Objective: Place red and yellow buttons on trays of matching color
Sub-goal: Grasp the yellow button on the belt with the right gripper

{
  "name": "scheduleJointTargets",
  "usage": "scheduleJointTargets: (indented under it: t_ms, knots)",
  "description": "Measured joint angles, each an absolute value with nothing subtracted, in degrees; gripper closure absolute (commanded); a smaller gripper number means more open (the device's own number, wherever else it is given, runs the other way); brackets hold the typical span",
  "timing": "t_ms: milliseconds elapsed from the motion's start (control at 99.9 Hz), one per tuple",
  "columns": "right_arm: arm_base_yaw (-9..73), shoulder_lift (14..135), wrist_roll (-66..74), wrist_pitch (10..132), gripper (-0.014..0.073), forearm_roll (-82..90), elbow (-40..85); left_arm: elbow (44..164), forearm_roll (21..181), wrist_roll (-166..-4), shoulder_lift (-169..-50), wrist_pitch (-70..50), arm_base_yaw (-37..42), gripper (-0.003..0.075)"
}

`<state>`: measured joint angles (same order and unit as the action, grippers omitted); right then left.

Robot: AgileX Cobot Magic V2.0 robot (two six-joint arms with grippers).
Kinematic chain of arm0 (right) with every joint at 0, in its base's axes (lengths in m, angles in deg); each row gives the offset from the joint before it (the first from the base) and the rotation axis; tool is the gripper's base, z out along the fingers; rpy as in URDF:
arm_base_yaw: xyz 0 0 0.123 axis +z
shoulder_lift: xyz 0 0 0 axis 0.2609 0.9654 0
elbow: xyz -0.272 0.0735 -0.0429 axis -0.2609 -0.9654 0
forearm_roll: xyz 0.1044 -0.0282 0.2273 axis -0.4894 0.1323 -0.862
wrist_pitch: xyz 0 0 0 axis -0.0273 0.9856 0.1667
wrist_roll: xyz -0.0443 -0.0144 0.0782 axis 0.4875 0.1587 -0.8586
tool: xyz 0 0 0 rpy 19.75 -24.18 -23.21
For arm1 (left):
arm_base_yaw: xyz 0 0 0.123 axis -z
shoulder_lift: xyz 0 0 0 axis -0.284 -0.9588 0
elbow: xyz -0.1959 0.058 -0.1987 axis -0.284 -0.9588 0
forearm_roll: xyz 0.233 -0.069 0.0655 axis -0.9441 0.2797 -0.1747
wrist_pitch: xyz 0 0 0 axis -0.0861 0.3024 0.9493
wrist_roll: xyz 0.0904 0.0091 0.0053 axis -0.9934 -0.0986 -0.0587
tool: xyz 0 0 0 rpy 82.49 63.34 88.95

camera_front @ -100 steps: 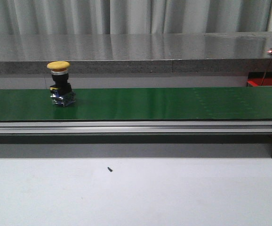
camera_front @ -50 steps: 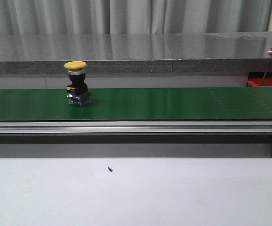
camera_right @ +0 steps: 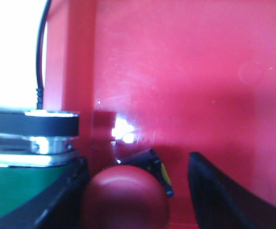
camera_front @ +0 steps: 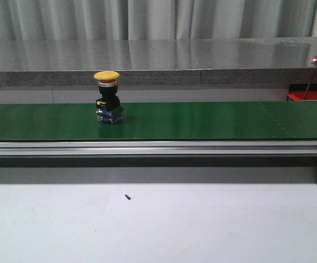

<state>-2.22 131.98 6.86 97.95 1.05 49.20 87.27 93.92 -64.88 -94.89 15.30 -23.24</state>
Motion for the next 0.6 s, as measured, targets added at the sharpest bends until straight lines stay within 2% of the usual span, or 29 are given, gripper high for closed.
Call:
scheduleJointTargets:
  t_ms: [310,480,600]
  knots:
    - [-1.9,121.9,9.1,100.9,0.013,1.2,49.0,87.3,93.9,-64.9,-94.9,15.3,-23.2,0.074]
    - [1.3,116.2,14.0,104.8,0.0124,1.3,49.0,87.3,93.9,-64.9,-94.9,15.3,-23.2,0.074]
    - [4.9,114.4,18.9,107.7,0.0048,1.3,49.0,87.3,93.9,-64.9,-94.9,15.3,-23.2,0.074]
